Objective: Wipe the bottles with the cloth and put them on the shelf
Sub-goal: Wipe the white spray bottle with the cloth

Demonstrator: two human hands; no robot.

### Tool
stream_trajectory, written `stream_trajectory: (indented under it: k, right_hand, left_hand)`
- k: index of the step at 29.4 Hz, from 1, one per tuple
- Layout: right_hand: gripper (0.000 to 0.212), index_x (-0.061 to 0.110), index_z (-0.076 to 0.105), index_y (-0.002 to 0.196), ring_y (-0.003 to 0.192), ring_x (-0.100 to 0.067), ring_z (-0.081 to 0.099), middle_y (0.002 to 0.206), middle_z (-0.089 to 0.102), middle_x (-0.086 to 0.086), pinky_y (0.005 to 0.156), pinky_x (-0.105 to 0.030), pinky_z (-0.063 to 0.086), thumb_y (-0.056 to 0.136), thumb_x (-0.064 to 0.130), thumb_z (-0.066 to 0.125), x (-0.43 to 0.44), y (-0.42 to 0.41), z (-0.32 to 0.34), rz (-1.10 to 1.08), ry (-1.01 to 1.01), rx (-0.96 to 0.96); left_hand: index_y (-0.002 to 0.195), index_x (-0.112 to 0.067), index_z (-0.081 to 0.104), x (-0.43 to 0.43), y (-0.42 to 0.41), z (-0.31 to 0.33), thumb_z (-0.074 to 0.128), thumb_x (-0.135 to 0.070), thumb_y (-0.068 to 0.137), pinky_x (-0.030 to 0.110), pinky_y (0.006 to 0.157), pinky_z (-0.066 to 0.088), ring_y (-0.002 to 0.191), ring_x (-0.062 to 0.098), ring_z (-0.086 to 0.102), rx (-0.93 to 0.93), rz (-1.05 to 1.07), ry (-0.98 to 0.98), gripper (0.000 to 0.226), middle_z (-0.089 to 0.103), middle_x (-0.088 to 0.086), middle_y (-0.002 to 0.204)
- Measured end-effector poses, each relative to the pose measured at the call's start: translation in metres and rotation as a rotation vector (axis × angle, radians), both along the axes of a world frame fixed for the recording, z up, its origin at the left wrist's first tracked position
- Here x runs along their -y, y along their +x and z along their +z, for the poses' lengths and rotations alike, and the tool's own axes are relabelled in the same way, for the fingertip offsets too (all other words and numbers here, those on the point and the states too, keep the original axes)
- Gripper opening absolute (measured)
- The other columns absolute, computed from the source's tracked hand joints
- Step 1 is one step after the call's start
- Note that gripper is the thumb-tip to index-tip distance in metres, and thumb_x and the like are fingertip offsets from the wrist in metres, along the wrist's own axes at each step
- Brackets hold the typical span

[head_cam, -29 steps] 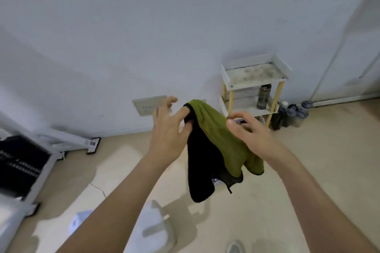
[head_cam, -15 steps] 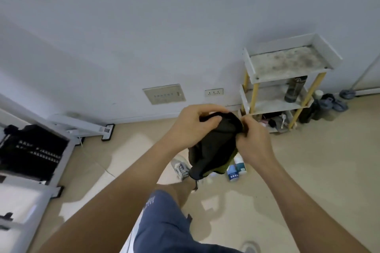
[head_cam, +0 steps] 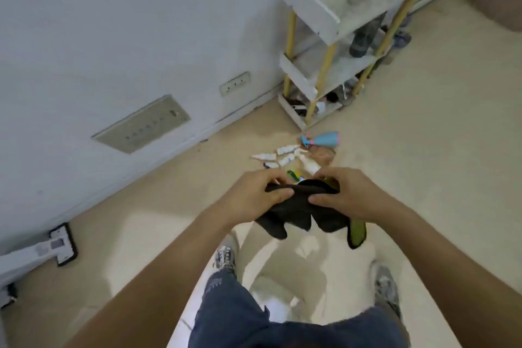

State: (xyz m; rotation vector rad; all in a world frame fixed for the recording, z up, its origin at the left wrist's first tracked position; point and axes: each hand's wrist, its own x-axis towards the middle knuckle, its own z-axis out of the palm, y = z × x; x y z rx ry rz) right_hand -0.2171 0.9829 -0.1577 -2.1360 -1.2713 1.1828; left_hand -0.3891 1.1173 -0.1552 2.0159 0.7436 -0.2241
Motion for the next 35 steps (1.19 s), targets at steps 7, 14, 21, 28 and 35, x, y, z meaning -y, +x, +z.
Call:
stream_trajectory:
  k: [7, 14, 21, 28, 35]
  right_hand:
    - [0.022, 0.015, 0.069, 0.099, 0.078, -0.015, 0.057, 0.087, 0.066, 0.0, 0.068, -0.023, 0.044, 0.079, 0.018, 0.079, -0.004, -0.046, -0.094, -0.072, -0.266, -0.031]
    - [0.03, 0.018, 0.057, 0.083, 0.079, -0.024, 0.054, 0.084, 0.062, -0.004, 0.07, -0.035, 0.044, 0.078, -0.009, 0.044, -0.002, -0.065, -0.219, -0.262, -0.221, 0.047]
    - [0.016, 0.021, 0.056, 0.062, 0.061, -0.012, 0.046, 0.058, 0.05, 0.01, 0.057, -0.025, 0.032, 0.071, 0.014, 0.045, 0.004, -0.059, -0.311, -0.66, -0.079, -0.194]
    - [0.033, 0.0, 0.069, 0.085, 0.063, -0.009, 0.049, 0.071, 0.054, -0.006, 0.057, -0.02, 0.037, 0.091, 0.033, 0.066, 0.001, -0.042, -0.363, -0.386, -0.116, -0.269]
    - [0.022, -0.003, 0.067, 0.083, 0.068, -0.014, 0.055, 0.07, 0.06, -0.012, 0.066, -0.036, 0.045, 0.095, 0.014, 0.063, -0.016, -0.034, -0.37, -0.31, 0.188, -0.147]
  left_hand:
    - [0.101, -0.03, 0.07, -0.032, -0.035, -0.115, 0.081, -0.036, 0.076, 0.022, 0.081, 0.052, 0.088, 0.004, 0.066, -0.222, -0.147, -0.296, 0.028, 0.071, -0.015, 0.092]
    - [0.082, -0.031, 0.07, -0.052, -0.026, -0.232, 0.076, -0.015, 0.073, 0.014, 0.056, 0.04, 0.068, 0.003, 0.06, -0.352, -0.252, -0.112, 0.019, 0.065, -0.014, 0.07]
    - [0.068, -0.022, 0.063, -0.057, -0.025, -0.325, 0.059, -0.024, 0.08, 0.03, 0.06, 0.044, 0.068, 0.017, 0.059, -0.412, -0.207, 0.224, 0.013, 0.062, -0.002, 0.066]
    - [0.066, -0.023, 0.058, -0.073, -0.036, -0.368, 0.053, -0.022, 0.086, 0.031, 0.061, 0.042, 0.068, 0.016, 0.057, -0.106, 0.169, 0.329, 0.021, 0.061, -0.003, 0.067]
    - [0.08, -0.023, 0.058, -0.079, -0.041, -0.362, 0.065, -0.027, 0.082, 0.032, 0.062, 0.048, 0.068, 0.016, 0.057, 0.138, 0.407, 0.619, 0.008, 0.062, -0.003, 0.072]
